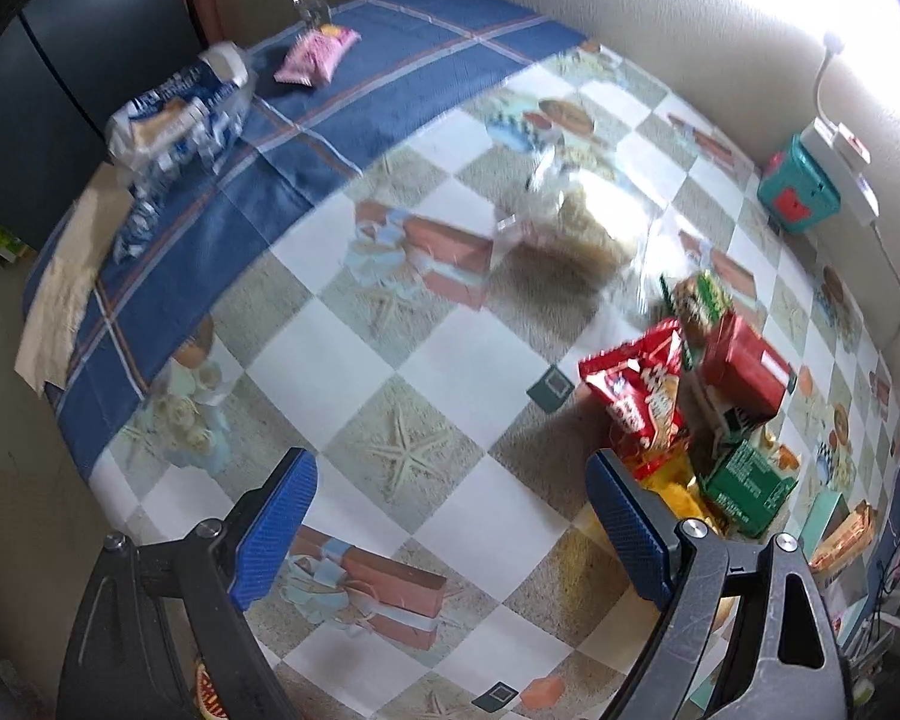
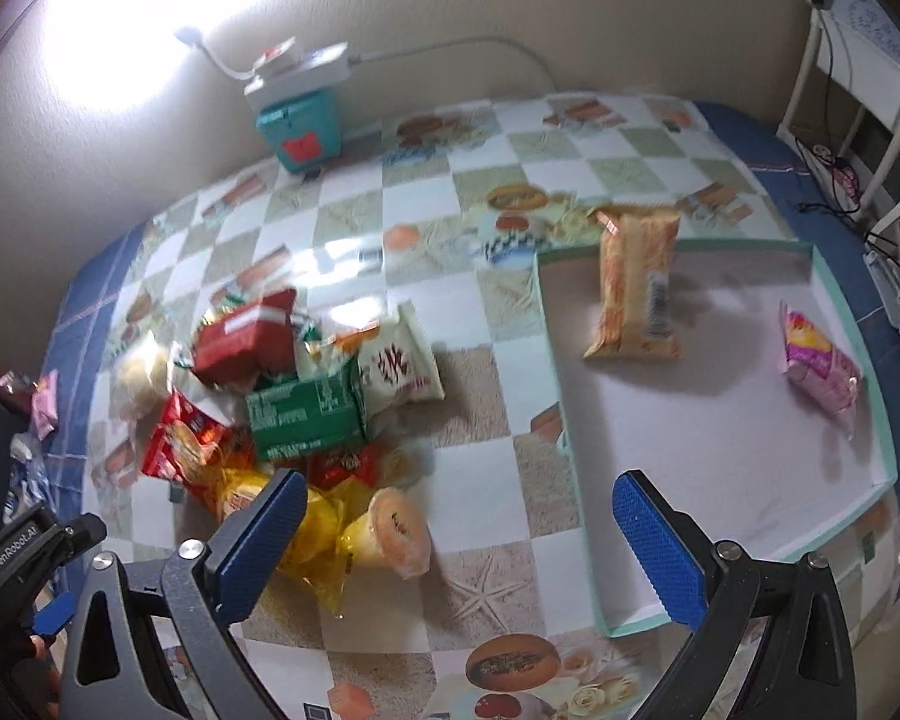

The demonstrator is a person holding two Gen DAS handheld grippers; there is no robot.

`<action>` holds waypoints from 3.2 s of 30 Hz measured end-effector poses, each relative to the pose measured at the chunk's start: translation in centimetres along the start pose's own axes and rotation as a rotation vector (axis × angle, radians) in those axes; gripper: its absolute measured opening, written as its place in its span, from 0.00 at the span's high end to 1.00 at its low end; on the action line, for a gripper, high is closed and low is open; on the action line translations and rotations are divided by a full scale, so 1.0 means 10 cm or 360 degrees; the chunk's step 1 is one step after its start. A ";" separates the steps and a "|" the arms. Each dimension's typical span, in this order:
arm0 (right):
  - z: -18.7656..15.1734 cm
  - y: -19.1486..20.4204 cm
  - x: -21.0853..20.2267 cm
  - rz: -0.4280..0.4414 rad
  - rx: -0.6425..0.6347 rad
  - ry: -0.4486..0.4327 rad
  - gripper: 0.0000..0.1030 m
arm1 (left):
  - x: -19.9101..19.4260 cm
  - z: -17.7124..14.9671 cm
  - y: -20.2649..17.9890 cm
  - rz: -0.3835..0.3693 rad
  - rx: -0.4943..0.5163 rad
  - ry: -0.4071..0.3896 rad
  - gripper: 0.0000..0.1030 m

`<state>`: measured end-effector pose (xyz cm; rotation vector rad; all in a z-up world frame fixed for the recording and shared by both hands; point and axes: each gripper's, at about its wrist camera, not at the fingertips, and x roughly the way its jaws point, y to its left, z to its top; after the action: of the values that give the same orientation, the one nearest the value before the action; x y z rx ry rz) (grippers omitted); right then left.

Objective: Organize snacks
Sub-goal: 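Move both tools back over the snack pile, then grasp the yellow bread bag with the left tool while the right tool grasps the pudding cup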

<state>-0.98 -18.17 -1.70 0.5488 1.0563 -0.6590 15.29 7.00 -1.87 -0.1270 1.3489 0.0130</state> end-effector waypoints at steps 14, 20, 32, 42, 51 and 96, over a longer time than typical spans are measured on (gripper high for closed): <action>-0.08 -0.13 0.33 -0.0129 -0.0004 0.0171 0.00 | 0.33 -0.19 -0.45 -0.0145 0.0094 0.0174 0.11; -0.03 -0.26 0.32 -0.0150 0.0036 0.0163 0.00 | 0.39 -0.32 -0.79 -0.0172 0.0221 0.0188 0.11; 0.05 -0.43 0.28 -0.0142 0.0095 0.0154 0.00 | 0.55 -0.46 -1.13 -0.0166 0.0324 0.0228 0.11; 0.03 -0.41 0.28 -0.0141 0.0062 0.0161 0.00 | 0.57 -0.46 -0.74 -0.0071 0.0257 0.0302 0.11; -0.07 -0.14 0.30 -0.0100 -0.0102 0.0170 0.00 | 0.53 -0.34 -0.25 -0.0042 0.0129 0.0303 0.11; -0.35 0.38 0.53 0.0110 -0.0337 0.0204 0.56 | 0.41 -0.19 -0.83 -0.0050 0.0323 0.0164 0.57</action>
<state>1.43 -14.36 -7.56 0.4454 1.2058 -0.4488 14.99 -1.68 -5.59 0.0227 1.4427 -0.1581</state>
